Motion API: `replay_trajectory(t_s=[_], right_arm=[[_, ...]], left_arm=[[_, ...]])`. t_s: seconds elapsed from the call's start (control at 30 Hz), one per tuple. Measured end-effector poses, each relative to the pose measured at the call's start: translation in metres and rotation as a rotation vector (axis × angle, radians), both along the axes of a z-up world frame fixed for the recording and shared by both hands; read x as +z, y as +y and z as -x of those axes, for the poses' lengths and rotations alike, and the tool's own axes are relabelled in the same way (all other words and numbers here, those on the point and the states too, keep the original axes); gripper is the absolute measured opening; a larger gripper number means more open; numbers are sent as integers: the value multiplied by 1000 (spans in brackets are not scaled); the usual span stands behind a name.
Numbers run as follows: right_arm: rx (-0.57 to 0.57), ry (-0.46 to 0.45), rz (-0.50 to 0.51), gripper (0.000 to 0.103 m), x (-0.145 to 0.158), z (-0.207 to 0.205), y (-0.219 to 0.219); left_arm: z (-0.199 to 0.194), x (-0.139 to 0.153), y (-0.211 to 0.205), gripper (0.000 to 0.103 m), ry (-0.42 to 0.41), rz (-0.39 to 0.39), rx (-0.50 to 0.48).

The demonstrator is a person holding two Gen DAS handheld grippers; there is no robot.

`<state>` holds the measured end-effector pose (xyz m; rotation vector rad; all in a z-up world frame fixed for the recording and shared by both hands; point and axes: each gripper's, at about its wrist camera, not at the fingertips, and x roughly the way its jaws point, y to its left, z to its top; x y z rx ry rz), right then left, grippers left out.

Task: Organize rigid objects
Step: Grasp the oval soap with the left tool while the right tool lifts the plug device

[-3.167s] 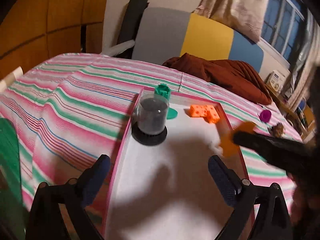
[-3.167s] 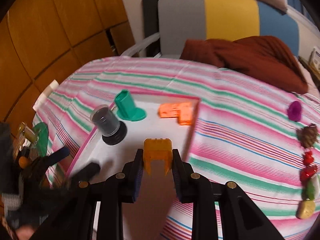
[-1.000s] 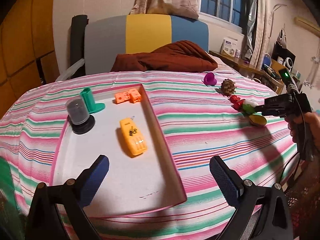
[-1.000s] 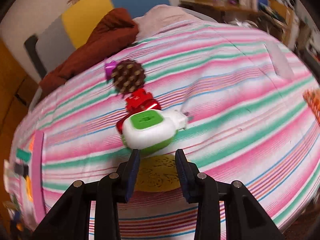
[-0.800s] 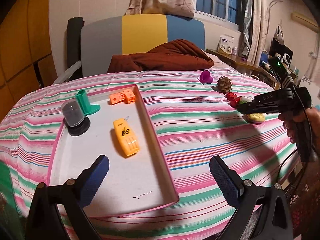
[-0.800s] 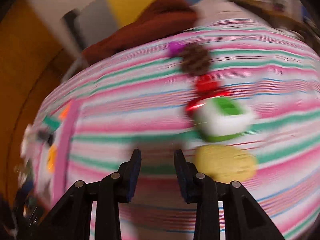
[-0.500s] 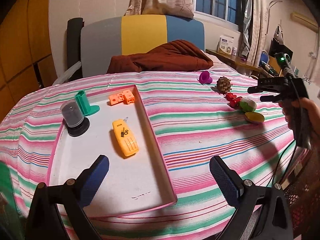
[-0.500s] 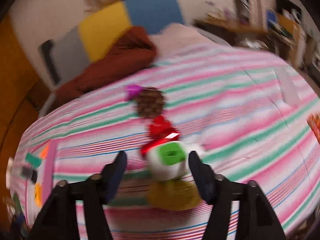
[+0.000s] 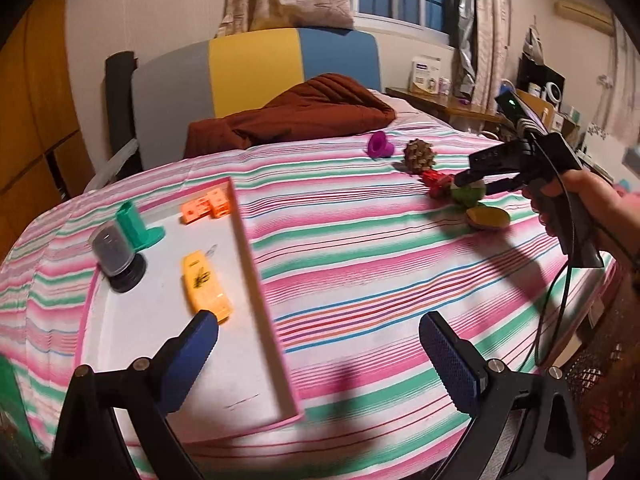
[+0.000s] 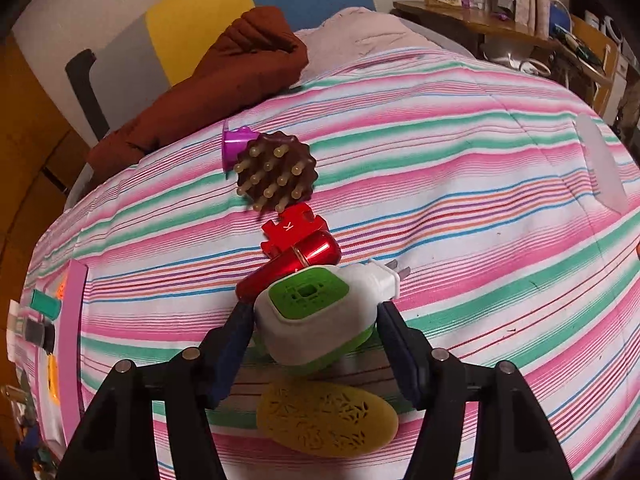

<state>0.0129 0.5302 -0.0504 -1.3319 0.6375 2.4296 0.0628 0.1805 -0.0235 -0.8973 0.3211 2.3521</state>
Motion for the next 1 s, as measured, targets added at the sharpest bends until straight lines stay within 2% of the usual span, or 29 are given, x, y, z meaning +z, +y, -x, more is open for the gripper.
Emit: replay_trajectory(t_s=[0.17,0.33,0.4,0.5,0.63,0.73,0.8,0.83,0.9,1.0], right_arm=[[-73,23,64,64,3,-12,16],[-250,-35,-18,64,7,-39,41],[-321,-64,-16,64,4,-51,54],[-383,-46,33,64,3,-65,67],[-404,-47,44,64,1,-69,73],[-396,-57,29,64,1,-66,71],[-395,-60,24,64,0,-66,70],[-396,-58,27,64,0,-66,70],[-400,-52,38,65,-1,-68,72],[-404,-49,44,65,-2,-68,73]], left_arm=[[-1,3,31,101,8,-3,-55],[7,3,83,101,8,11,-126],[10,2,107,101,1,8,-161],[7,-1,147,101,64,23,-275],[-1,-9,202,101,233,99,-504],[3,-19,232,101,294,169,-609],[8,-23,246,99,270,178,-648],[12,-26,254,95,233,174,-670],[19,-32,265,76,176,187,-680],[22,-44,275,73,119,200,-703]])
